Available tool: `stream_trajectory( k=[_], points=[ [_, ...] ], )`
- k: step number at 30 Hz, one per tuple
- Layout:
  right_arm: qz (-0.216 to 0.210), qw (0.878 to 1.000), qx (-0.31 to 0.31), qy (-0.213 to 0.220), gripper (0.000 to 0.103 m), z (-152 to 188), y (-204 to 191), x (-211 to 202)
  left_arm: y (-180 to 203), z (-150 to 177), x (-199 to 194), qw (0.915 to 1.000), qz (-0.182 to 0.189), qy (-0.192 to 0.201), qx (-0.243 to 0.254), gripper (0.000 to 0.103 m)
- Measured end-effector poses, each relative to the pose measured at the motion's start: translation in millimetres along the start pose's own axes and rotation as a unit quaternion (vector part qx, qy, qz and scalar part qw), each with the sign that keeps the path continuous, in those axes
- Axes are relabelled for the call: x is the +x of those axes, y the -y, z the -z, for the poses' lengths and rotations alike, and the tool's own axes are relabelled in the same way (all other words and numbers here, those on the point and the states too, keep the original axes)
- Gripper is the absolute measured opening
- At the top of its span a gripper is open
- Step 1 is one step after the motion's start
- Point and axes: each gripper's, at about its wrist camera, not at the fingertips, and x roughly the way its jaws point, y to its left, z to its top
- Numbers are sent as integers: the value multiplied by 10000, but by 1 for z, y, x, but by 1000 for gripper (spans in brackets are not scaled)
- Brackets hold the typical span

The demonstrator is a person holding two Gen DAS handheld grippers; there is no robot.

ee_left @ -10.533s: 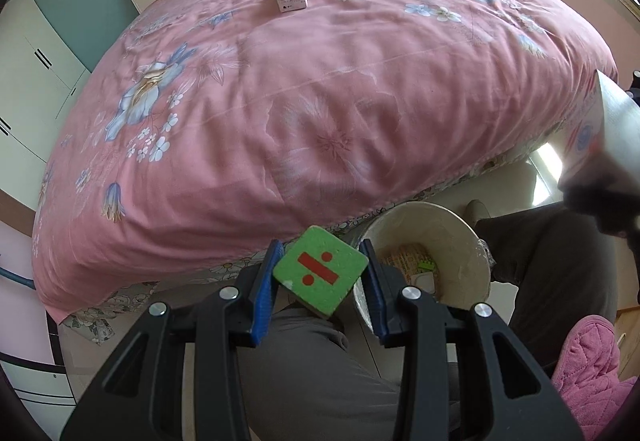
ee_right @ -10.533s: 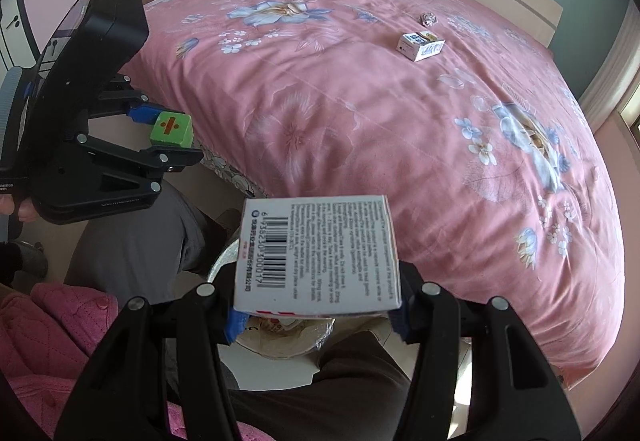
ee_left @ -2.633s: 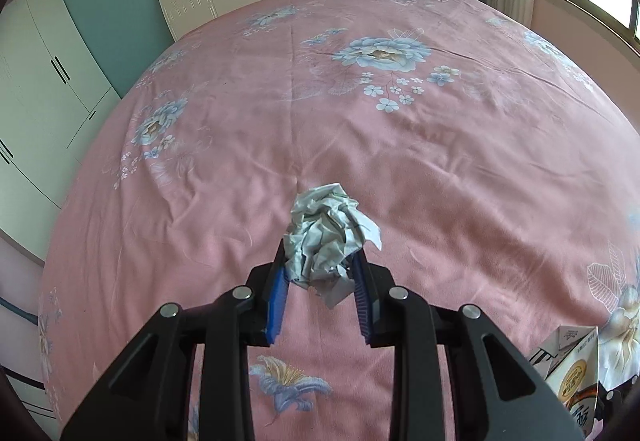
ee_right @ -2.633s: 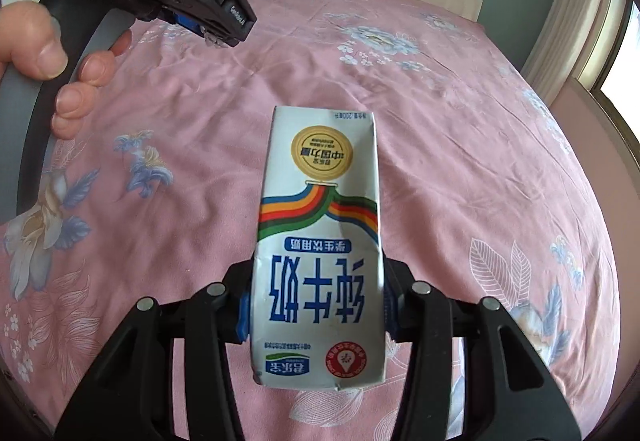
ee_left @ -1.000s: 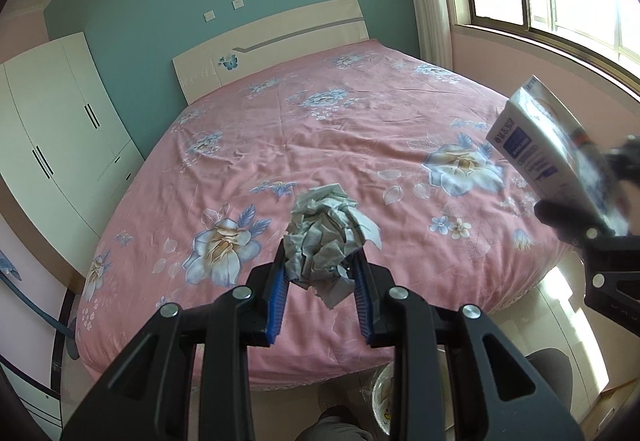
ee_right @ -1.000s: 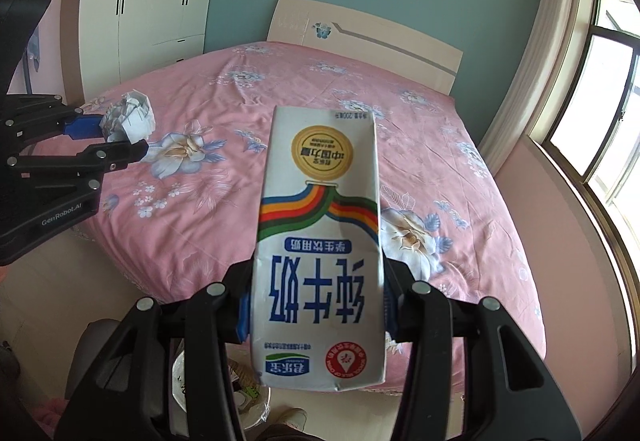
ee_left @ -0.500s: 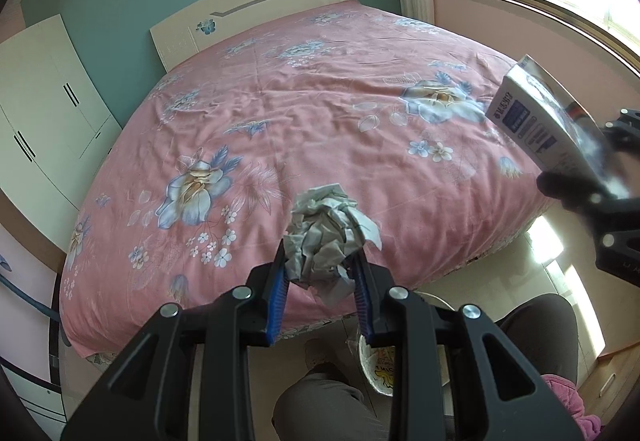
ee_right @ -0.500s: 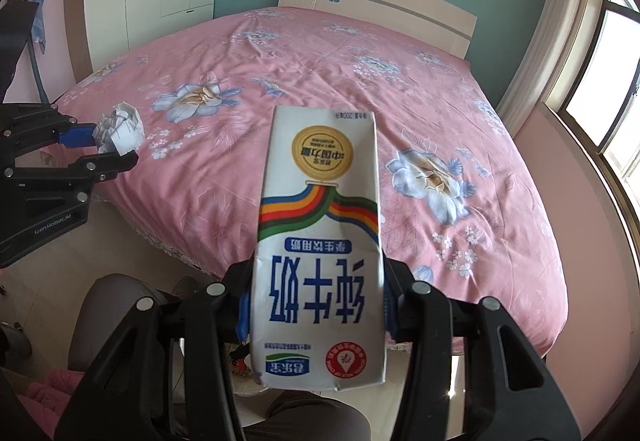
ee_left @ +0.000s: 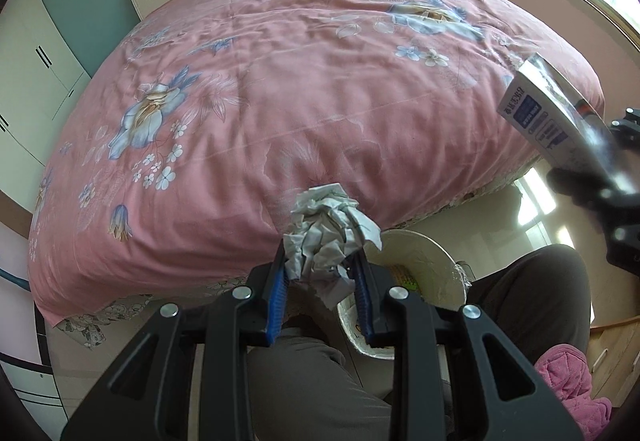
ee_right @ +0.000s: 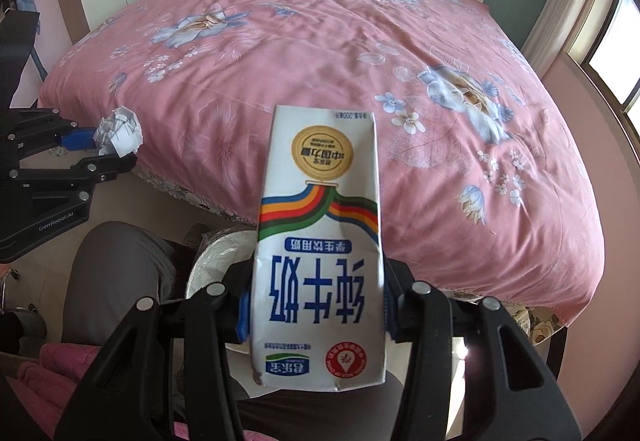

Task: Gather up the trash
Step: 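Carry the paper ball and milk carton with both tools over the trash bin, then lower both tools into the bin and open them to drop paper ball and carton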

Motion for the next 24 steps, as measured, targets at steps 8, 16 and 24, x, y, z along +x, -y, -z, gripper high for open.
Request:
stream_trajectory(
  k=[8,16,24],
  points=[
    [-252,9985,127,-472,48,19,-9,48,3,16,42,9990,140,-428,-17,32],
    [-534,9931,229,-1019,49,41,-21,102,7,38,94,9943,374,-995,-44,32],
    [-730,9829,279,-1665,49,67,-35,159,20,61,143,9870,587,-1497,20,32]
  ],
)
